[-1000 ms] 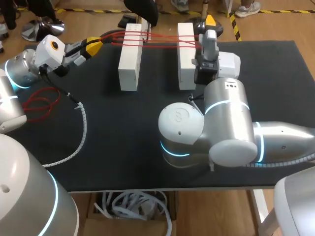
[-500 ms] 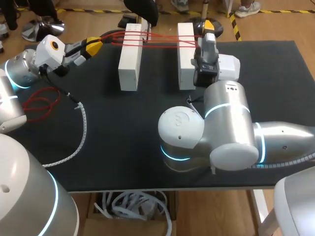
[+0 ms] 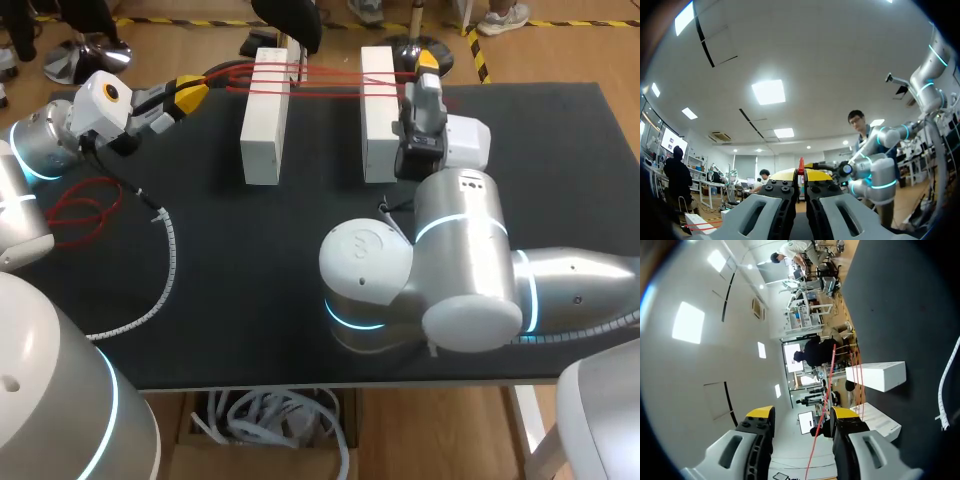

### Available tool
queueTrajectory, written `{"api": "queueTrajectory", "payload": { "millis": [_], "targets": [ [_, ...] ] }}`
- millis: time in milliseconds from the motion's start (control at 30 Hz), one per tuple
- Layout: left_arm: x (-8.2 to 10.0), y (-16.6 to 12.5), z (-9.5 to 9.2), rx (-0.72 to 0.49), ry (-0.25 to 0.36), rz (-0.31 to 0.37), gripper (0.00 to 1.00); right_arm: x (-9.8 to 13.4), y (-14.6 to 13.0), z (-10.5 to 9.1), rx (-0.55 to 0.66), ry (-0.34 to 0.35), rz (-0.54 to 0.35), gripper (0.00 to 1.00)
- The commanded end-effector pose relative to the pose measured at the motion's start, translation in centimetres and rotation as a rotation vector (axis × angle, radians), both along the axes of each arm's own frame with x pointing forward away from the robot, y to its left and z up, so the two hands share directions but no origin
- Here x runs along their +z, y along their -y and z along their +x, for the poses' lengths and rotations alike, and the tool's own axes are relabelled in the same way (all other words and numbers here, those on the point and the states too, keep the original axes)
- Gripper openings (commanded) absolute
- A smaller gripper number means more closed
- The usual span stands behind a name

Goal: Grab the tape and strap the tape.

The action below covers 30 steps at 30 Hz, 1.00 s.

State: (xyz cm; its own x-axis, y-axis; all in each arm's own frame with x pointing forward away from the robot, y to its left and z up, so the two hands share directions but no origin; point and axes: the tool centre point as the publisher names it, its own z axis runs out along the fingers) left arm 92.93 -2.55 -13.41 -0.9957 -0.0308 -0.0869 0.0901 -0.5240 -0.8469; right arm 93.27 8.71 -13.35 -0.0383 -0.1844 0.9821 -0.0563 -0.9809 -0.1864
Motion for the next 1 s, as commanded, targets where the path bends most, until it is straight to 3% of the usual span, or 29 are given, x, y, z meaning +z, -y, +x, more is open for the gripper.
{"api": "queueTrajectory", "payload": {
  "millis": [33, 500, 1000],
  "targets": [
    [-0.07, 0.01, -0.04, 0.001, 0.002, -0.001, 0.00, 0.28, -0.23, -0.19, -0.008, -0.012, 0.001, 0.45],
    [-0.07, 0.01, -0.04, 0.001, 0.002, -0.001, 0.00, 0.34, -0.53, -0.25, -0.001, -0.013, 0.017, 0.37],
    [-0.07, 0.01, -0.04, 0.001, 0.002, -0.001, 0.00, 0.18, -0.62, -0.45, 0.000, -0.027, 0.026, 0.17]
  ]
}}
